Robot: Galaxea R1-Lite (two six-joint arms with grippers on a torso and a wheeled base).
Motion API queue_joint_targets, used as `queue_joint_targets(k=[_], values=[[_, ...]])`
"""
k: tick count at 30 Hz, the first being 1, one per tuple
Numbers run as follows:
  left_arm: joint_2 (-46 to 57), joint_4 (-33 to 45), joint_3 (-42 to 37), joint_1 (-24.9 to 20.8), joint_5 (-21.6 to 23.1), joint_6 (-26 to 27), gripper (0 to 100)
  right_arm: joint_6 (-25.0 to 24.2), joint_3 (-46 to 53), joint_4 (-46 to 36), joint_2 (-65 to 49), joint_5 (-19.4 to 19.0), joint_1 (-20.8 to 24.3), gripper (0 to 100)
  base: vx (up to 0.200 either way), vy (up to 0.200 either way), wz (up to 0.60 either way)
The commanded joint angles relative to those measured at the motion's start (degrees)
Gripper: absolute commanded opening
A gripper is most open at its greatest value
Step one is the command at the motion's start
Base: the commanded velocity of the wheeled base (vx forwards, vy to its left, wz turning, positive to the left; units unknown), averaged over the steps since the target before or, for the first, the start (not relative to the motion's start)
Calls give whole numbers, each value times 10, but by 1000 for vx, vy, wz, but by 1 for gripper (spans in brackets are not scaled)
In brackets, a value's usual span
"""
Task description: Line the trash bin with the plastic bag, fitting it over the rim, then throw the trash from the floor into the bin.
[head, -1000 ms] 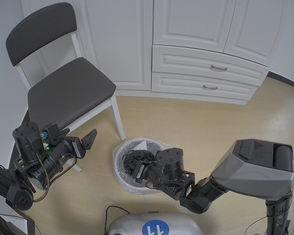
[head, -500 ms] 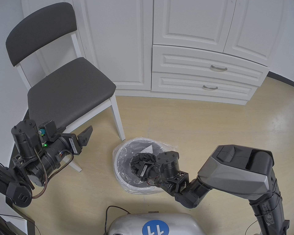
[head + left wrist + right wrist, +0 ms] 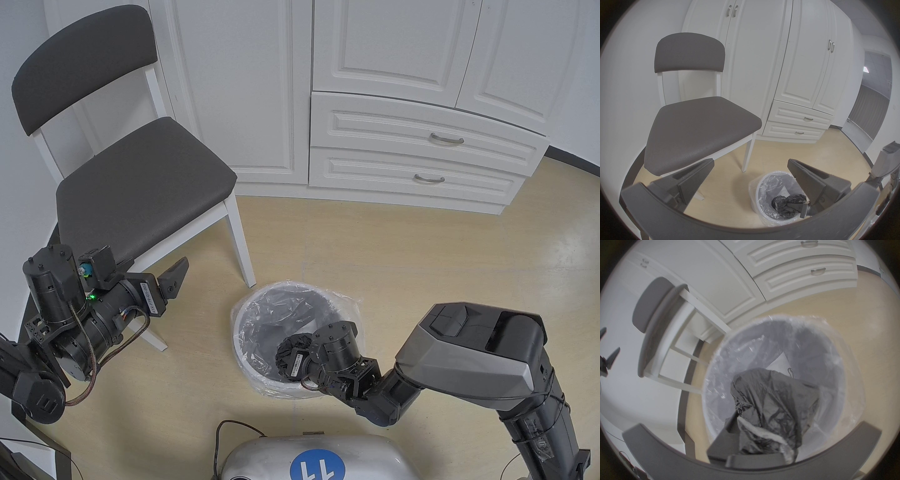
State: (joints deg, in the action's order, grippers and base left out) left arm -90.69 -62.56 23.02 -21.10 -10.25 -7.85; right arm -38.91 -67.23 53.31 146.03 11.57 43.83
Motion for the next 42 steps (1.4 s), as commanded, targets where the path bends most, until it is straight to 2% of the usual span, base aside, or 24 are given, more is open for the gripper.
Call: queue_joint_targets(k=[1, 9, 15, 19, 22, 42], values=[[0, 0, 0, 0, 0, 0, 100, 0, -16, -29, -8, 0, 2, 0, 0, 0, 0], [-3, 0, 0, -1, 0, -1, 100, -6, -71, -20, 30, 19, -1, 0, 0, 0, 0], [-1, -1, -1, -3, 0, -1, 100, -5, -146, -19, 78, 71, -10, 0, 0, 0, 0], [-3, -2, 1, -3, 0, -1, 100, -7, -171, -15, 87, 88, -14, 0, 0, 0, 0], [-3, -2, 0, -3, -1, -1, 100, -4, -164, 7, 90, 92, -12, 0, 0, 0, 0], [0, -2, -3, -3, -1, 0, 100, 14, -104, 0, 74, 79, 1, 0, 0, 0, 0]])
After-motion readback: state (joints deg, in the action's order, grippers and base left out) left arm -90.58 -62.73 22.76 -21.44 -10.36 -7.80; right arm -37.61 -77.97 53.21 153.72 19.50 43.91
